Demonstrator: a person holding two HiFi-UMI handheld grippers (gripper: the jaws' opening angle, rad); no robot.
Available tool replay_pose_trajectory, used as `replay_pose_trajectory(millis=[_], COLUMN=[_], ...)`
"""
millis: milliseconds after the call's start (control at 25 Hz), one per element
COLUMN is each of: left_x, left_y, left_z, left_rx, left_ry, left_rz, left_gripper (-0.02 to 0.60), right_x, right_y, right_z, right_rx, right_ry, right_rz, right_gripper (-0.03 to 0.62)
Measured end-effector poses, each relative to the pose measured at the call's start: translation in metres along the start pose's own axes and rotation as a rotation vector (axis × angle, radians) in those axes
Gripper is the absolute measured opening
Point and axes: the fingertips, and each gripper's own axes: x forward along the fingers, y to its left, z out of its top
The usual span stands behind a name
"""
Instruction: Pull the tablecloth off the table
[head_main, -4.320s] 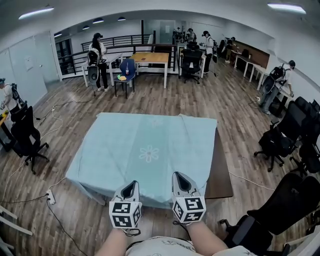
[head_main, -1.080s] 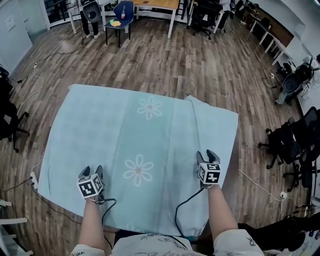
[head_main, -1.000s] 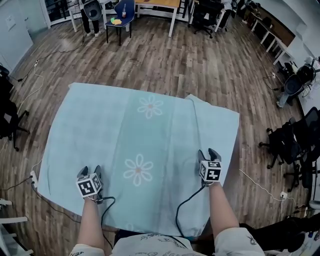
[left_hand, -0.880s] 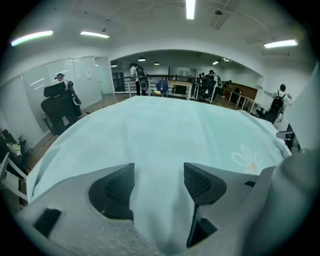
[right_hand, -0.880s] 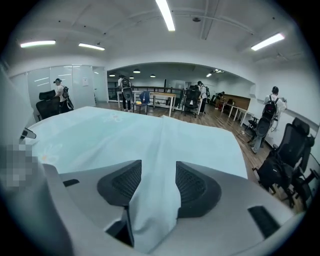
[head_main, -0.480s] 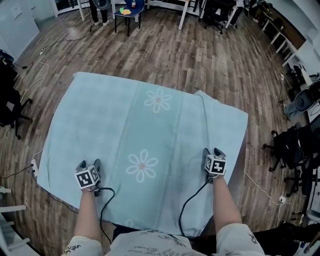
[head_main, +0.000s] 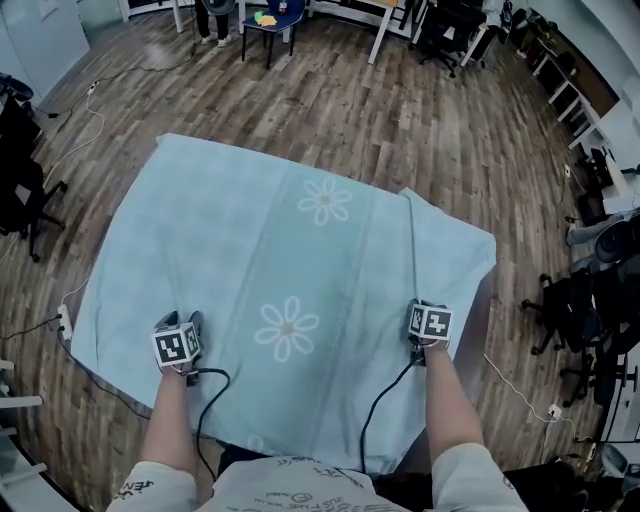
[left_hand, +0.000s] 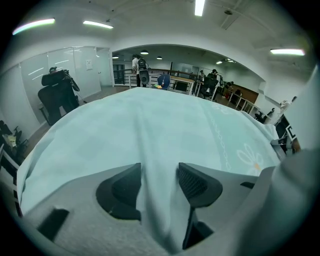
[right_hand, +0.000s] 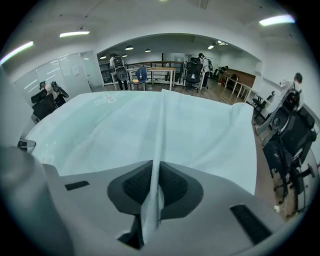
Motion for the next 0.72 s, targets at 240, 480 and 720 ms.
replay_pose_trajectory(millis=[240,480,720], left_x=[-0.001,-0.005,-0.037], left_y=[-0.019,-0.027,-0.038], left_z=[-0.005,0.000,0.014], left_rx=[0.110,0.064,0.028], left_ry=[0.068,0.055,-0.031], left_rz=[-0.018,-0.034,-0.102], left_gripper=[0.011,0.008,0.008], right_x=[-0.001,-0.003,-0.043], right_y=[0.006,0.004,0.024], right_z=[0.001,0.001,0.011], right_rx=[-0.035,-0.016,0.047], right_ry=[-0.024,-0.047,-0.193], right_rz=[-0.054,-0.065,-0.037], right_gripper=[0.014,0.014,0.014])
